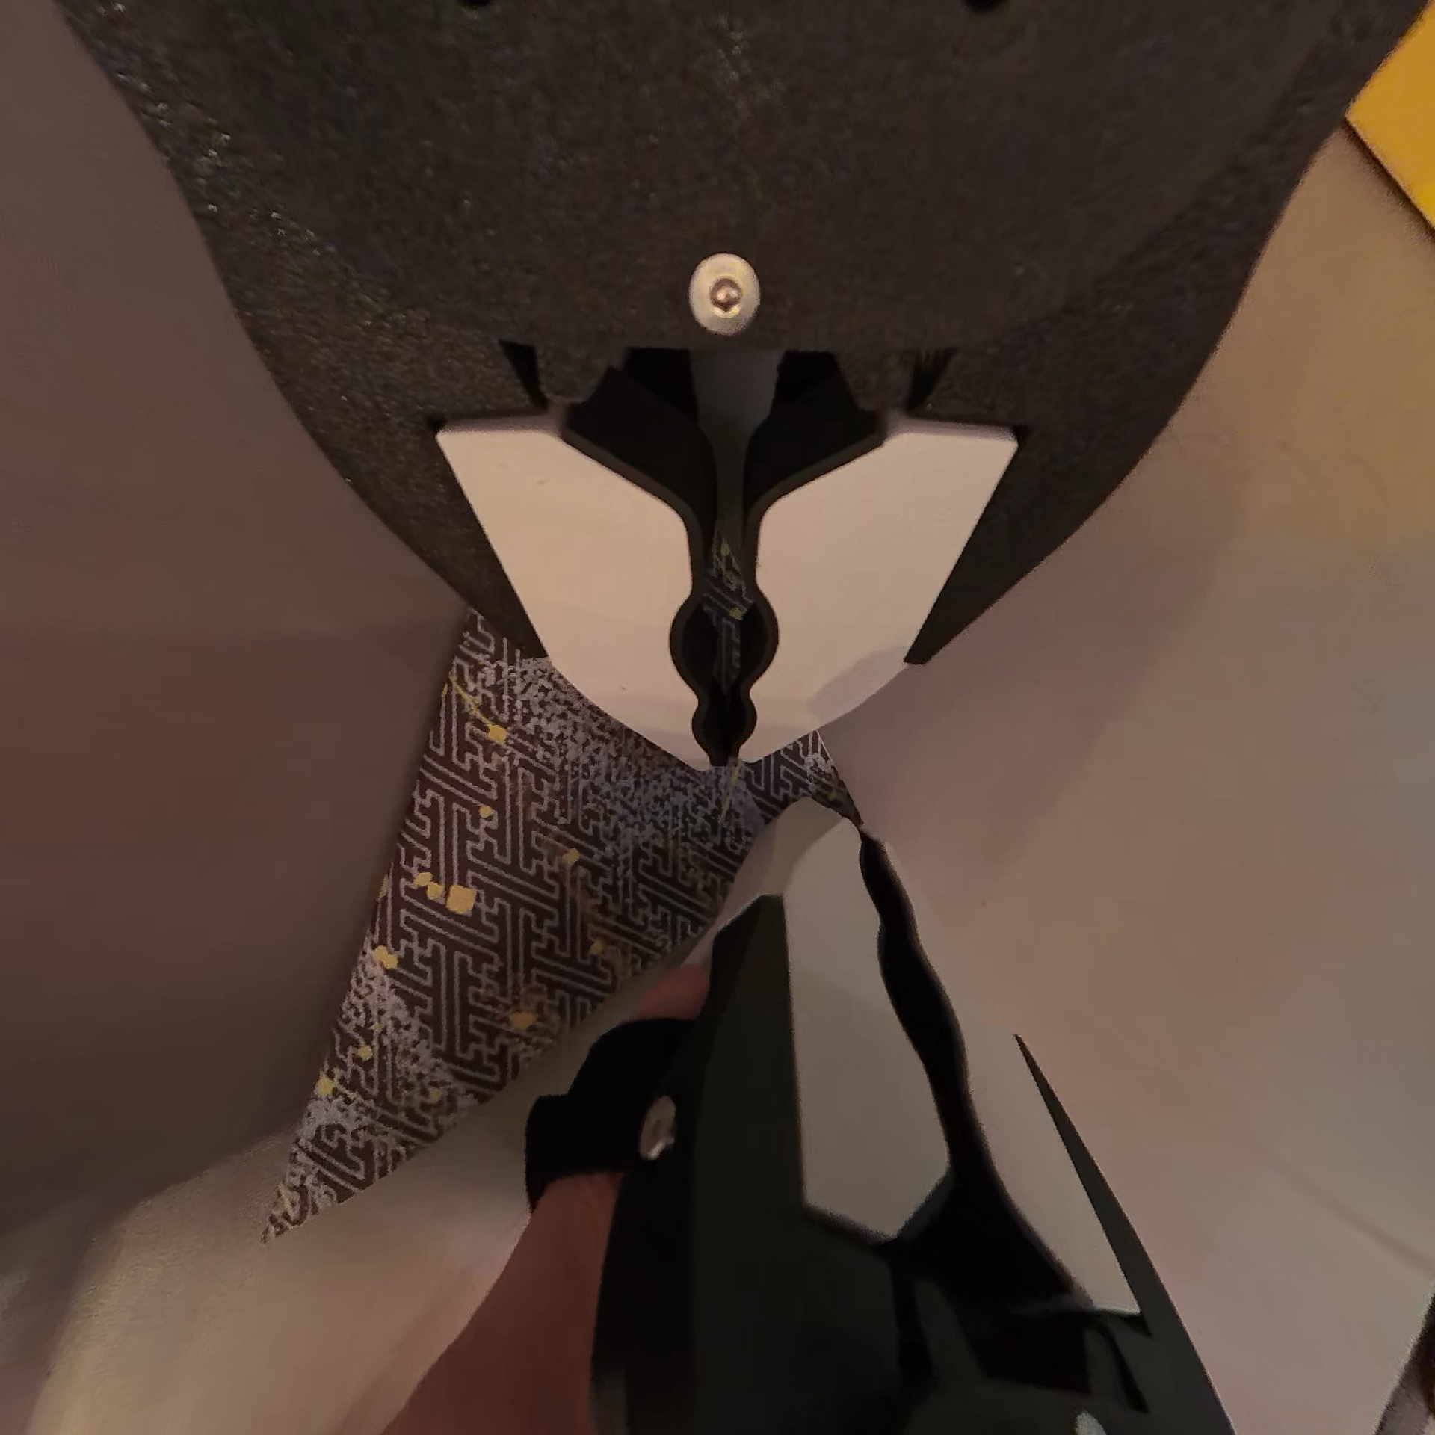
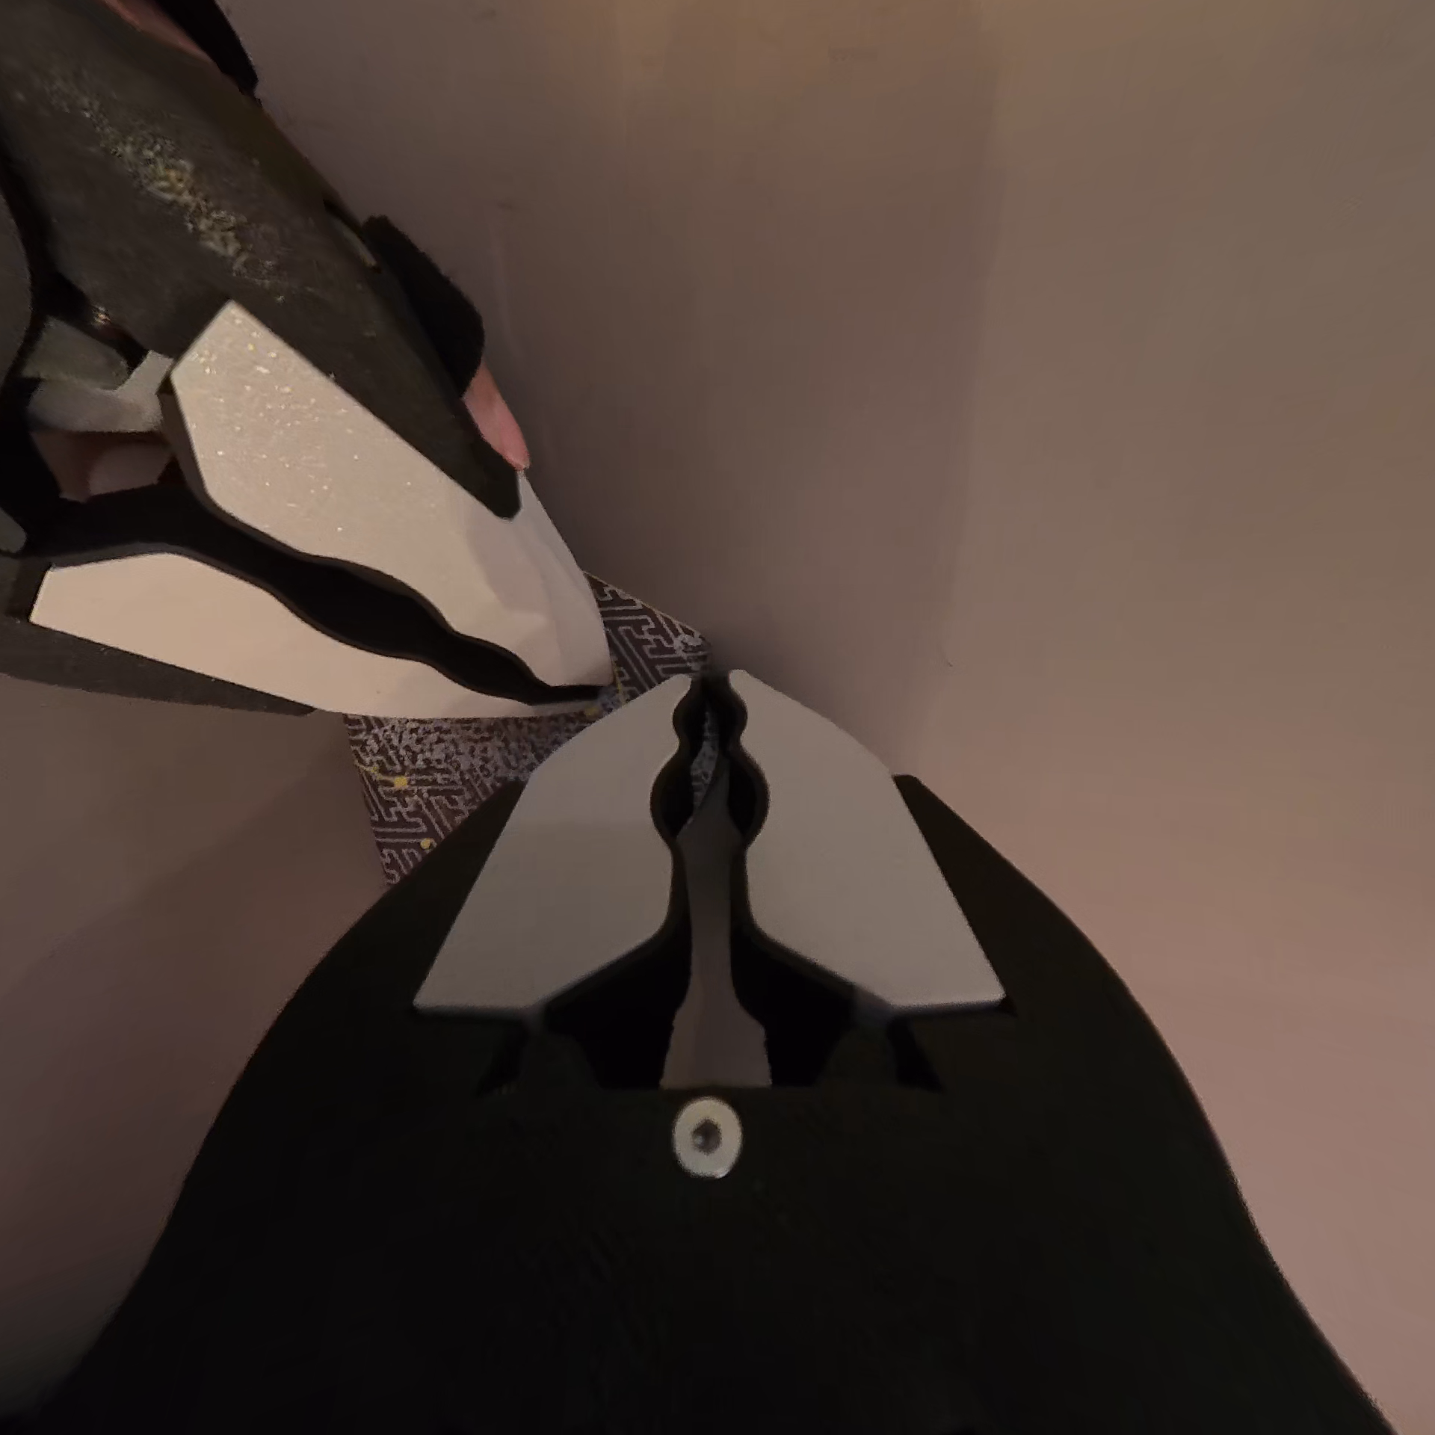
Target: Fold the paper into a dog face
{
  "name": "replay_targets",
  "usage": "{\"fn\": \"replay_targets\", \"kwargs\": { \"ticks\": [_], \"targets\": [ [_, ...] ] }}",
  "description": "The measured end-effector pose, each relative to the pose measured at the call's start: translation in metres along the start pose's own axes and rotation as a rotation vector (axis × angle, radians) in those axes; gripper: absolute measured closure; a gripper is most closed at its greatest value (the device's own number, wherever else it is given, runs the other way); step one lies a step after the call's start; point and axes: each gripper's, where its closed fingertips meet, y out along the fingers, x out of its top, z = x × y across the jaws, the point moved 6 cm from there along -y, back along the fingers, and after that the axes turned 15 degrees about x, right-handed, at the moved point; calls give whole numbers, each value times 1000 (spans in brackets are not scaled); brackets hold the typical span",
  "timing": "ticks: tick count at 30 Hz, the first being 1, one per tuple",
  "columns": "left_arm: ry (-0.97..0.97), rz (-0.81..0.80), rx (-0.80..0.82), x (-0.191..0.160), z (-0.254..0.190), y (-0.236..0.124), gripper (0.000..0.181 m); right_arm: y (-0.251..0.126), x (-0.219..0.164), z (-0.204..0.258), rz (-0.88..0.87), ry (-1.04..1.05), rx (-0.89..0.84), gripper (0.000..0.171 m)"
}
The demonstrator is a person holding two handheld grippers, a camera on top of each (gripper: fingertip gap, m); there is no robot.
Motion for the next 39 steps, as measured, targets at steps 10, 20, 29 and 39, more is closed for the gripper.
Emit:
{"fn": "replay_targets", "kwargs": {
  "ticks": [10, 20, 29, 39],
  "targets": [
    [26, 15, 6, 1, 0, 0, 181, -3, 0, -8, -27, -47, -77, 161],
    [11, 15, -7, 1, 1, 1, 181, -2, -1, -5, -14, -213, -133, 168],
    [6, 16, -10, 1, 1, 1, 181, -3, 2, 4, -66, -239, -36, 170],
    [-3, -2, 0, 0, 0, 1, 181, 1, -3, 0, -38, -141, 1, 168]
  ]
}}
